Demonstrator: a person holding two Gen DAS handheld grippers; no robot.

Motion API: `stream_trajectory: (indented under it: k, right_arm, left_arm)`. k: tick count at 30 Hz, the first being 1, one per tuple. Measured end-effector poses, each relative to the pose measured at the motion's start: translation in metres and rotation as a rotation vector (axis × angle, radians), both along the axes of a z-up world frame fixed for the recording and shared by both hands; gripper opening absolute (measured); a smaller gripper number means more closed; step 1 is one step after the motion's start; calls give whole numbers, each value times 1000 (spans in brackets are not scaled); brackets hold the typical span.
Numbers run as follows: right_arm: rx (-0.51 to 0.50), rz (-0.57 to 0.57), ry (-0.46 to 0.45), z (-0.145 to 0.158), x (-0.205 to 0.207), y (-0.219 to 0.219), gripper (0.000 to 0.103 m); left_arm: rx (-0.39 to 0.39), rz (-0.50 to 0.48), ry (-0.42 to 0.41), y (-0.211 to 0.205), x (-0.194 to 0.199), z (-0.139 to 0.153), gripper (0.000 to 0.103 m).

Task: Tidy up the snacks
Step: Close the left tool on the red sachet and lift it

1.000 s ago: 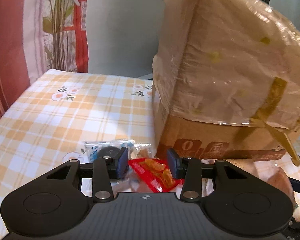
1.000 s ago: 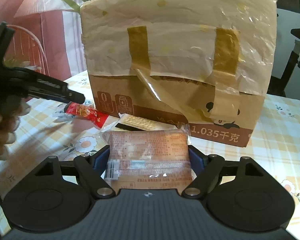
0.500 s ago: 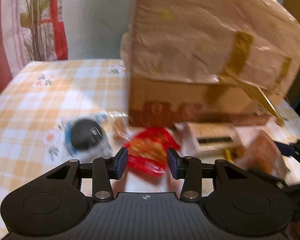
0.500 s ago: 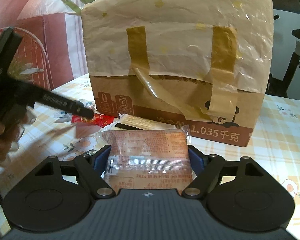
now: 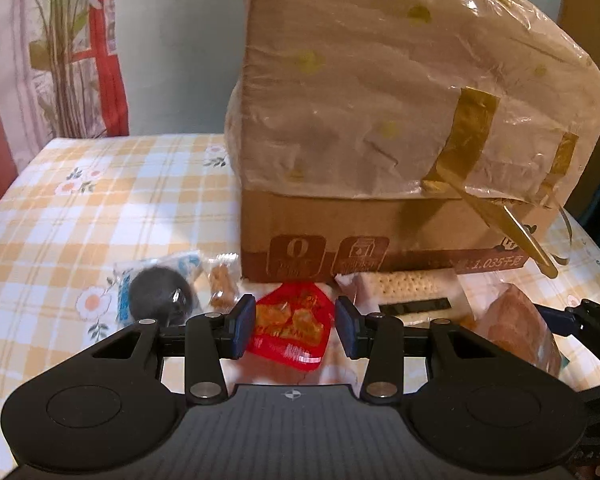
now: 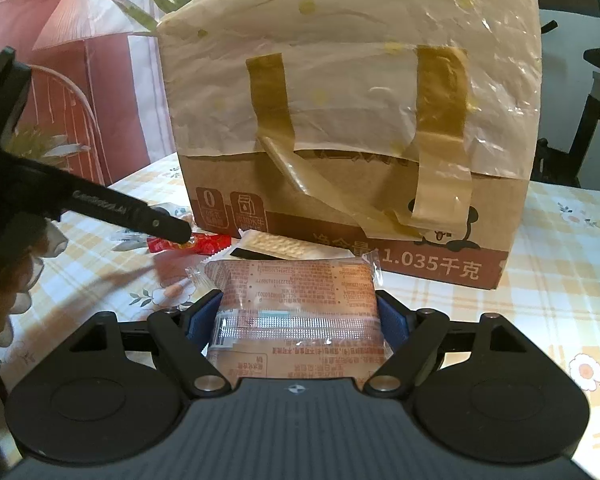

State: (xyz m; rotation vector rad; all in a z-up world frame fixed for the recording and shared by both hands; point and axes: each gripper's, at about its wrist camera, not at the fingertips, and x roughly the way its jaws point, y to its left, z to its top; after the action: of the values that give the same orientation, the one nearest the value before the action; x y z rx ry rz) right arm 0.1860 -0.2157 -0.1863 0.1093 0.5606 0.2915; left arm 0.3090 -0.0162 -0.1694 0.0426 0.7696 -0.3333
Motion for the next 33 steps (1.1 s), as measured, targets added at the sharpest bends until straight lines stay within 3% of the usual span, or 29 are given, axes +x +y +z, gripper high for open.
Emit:
stream_trajectory:
  k: [7, 12, 17, 23, 28, 30, 33]
  right_arm:
    - [14, -1, 5, 0, -1, -2, 82]
    - [28, -1, 8, 0, -1, -5, 82]
    - [31, -2, 10, 0, 0, -5, 82]
    - [29, -2, 10, 0, 0, -5, 82]
    - [27, -1, 10, 0, 0, -5, 82]
    - [26, 0, 9, 0, 0, -5, 82]
    - [27, -1, 10, 0, 0, -5, 82]
  left_arm:
    - [35, -30, 36, -7, 28, -13, 46]
    - [16, -66, 66, -4, 34, -23, 63]
    - [29, -61, 52, -3, 23, -25, 64]
    - [111, -75, 23, -13, 4, -26, 63]
    - [110, -34, 23, -13, 4, -24, 55]
    - [103, -19, 22, -12, 3, -22, 39]
    - [70, -10, 35, -7, 0, -19, 37]
